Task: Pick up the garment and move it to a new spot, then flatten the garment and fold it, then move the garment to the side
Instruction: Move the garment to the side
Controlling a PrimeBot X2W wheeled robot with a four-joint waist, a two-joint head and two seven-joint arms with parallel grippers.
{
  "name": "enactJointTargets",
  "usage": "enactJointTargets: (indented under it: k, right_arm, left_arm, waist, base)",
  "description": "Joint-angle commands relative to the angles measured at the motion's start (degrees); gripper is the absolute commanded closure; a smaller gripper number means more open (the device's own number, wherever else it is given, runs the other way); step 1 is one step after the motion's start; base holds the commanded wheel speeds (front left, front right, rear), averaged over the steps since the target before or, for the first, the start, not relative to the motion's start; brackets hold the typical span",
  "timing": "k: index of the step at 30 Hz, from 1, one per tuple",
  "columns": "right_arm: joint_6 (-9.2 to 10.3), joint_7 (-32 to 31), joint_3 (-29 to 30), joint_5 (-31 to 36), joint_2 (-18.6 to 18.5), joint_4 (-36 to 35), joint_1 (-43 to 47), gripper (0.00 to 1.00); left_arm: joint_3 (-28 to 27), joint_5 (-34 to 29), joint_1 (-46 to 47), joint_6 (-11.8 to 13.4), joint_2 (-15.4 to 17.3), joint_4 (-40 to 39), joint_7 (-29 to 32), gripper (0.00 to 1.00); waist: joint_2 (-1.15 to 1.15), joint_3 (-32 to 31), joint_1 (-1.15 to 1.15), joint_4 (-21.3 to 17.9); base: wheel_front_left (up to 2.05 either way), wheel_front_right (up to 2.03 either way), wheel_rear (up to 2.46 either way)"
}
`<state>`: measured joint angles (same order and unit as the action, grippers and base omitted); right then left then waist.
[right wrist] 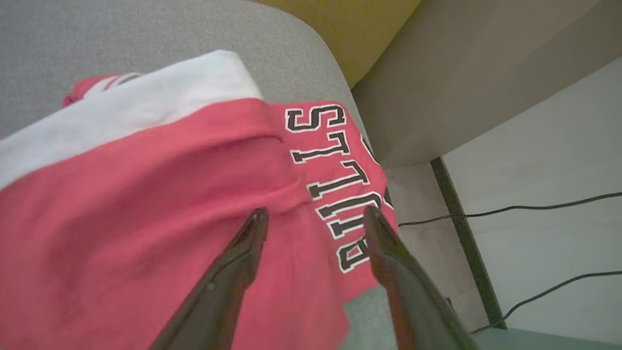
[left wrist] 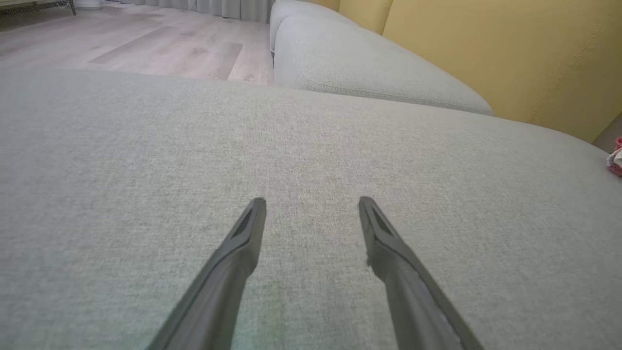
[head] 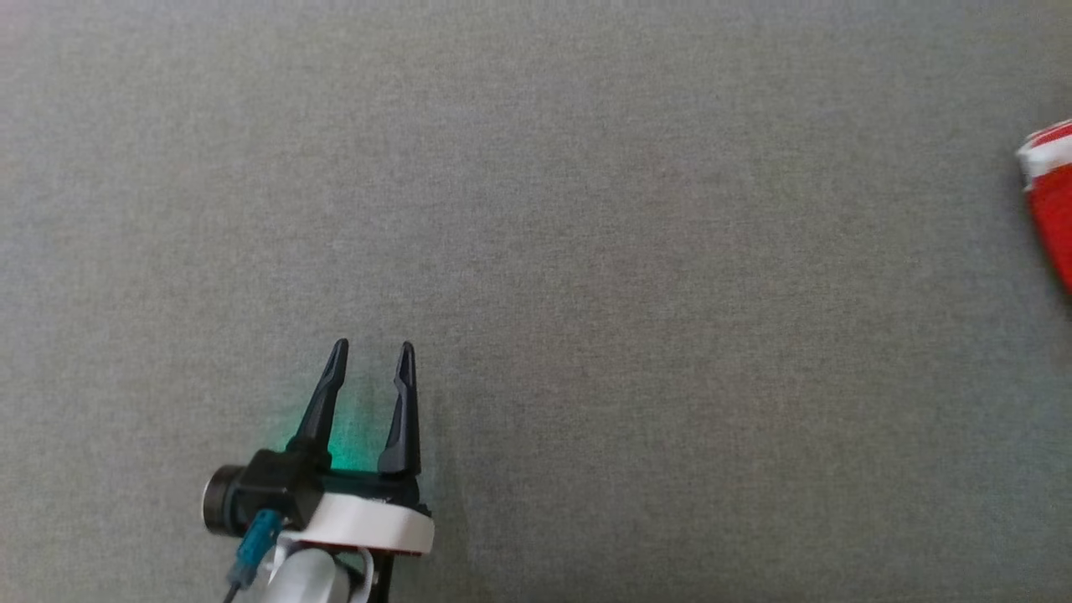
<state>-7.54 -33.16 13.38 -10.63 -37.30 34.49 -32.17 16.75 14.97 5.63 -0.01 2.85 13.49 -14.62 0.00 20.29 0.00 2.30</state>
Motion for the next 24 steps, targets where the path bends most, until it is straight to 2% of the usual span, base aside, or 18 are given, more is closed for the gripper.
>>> enactJointTargets:
  k: [1,5,13,19,24]
  right_arm:
    - [0.05,1.24,-0.23,1.62,-2.13,-2.06,1.86,0.00]
    - [0.05,5.49,-0.42,4.35,-0.13,-6.32,3.64,0.00]
    - [0.05,14.31,-0.18,5.69,8.86,-21.18,10.47,0.00]
    - [0.05,20.31,-0.78,5.24,18.41,-29.40,19.54,0.00]
    - [0.05,27.02,-3.22,7.19,26.73,-32.10,27.16,0.00]
  left_arm:
    - [-1.84,-0.37,-0.37,0.22,0.03,-1.72,-0.38,0.00]
    - [-2.65,-0.10,-1.59,0.69,0.03,-1.25,-0.38,0.00]
    - [-5.60,-0.09,-3.70,2.20,0.03,-1.67,-0.38,0.00]
    - [-7.77,-1.44,-6.62,3.58,0.03,-1.14,-0.38,0.00]
    - [-8.58,-1.77,-8.74,2.88,0.03,-0.53,-0.38,0.00]
  waist:
    - [0.00,-0.90,0.00,-0.21]
    - [0.00,-2.88,0.00,-1.08]
    - [0.00,-9.05,0.00,-2.48]
    - [0.00,-14.89,0.00,-2.03]
    - [0.00,-17.89,0.00,-1.21]
  base:
    - [0.00,0.00,0.00]
    - [0.00,0.00,0.00]
    - [0.00,0.00,0.00]
    - [0.00,0.00,0.00]
    - [0.00,0.00,0.00]
